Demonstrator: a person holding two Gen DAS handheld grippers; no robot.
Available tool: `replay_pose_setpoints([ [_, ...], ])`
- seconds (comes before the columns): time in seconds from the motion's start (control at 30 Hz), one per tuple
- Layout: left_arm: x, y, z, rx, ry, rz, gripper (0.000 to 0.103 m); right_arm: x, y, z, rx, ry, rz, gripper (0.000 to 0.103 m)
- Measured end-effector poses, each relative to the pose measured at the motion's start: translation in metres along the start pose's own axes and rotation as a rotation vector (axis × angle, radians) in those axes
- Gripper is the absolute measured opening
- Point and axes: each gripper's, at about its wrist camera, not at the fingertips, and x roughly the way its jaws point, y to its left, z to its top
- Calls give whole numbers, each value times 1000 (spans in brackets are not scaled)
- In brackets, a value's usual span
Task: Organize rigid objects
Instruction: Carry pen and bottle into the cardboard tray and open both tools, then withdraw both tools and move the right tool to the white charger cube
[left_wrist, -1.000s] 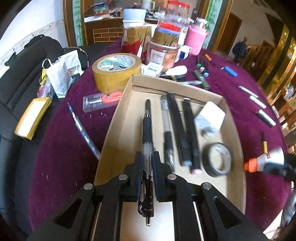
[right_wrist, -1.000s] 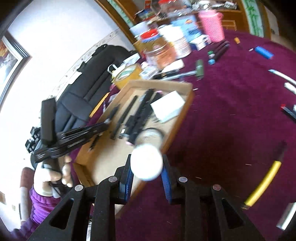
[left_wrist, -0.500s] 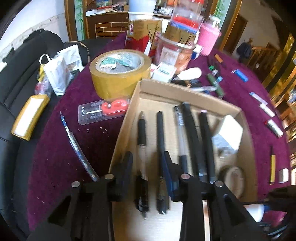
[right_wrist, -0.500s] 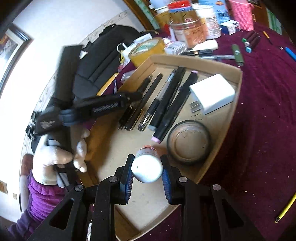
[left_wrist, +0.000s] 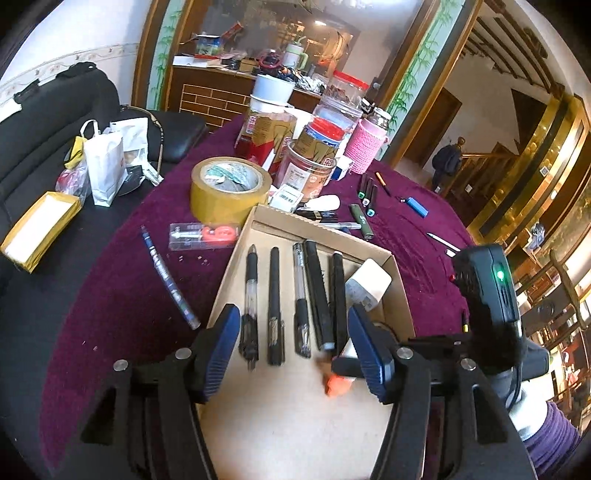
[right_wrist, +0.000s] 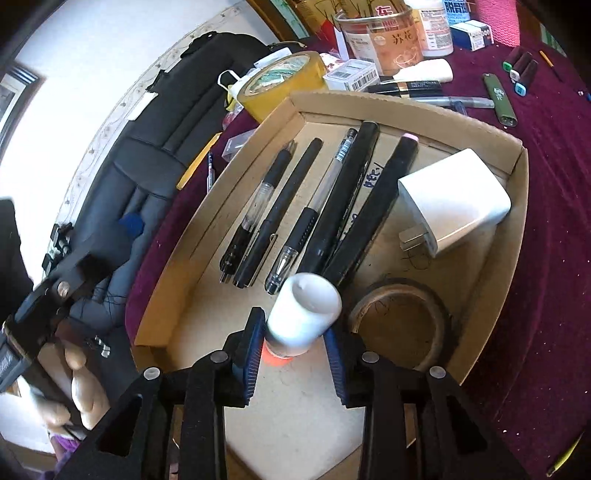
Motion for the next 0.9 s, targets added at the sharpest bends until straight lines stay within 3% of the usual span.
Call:
replay_pose_setpoints([
  [0.13,-16,4,-11,-3,-17,-5,64,-13,4,-3,-13,-16,-12,46],
  [0.23,-22,10,-17,-13,-23,-4,68,-30,4,-6,-29,-67,-62,68],
  [0.33,-25,15,-24,-36,-21,-10,68,-46,-1,-6,-14,-136,-71,69],
  [0.47,-29,22,-31,-71,-25,-20,69,-51,-5,-6,33,-171,36,69],
  [0.53,-32,25,-33,-83,-35,-17,69,-43,-5,-6,41,-155,84,69],
  [0.67,-37,30,-35,-103,-48,-5,69,-16,3,-6,43,-101,96,69],
  [0.9,-36,32,-39,-122,-36,-2,69,-20,-1,-21,19,-86,80,69],
])
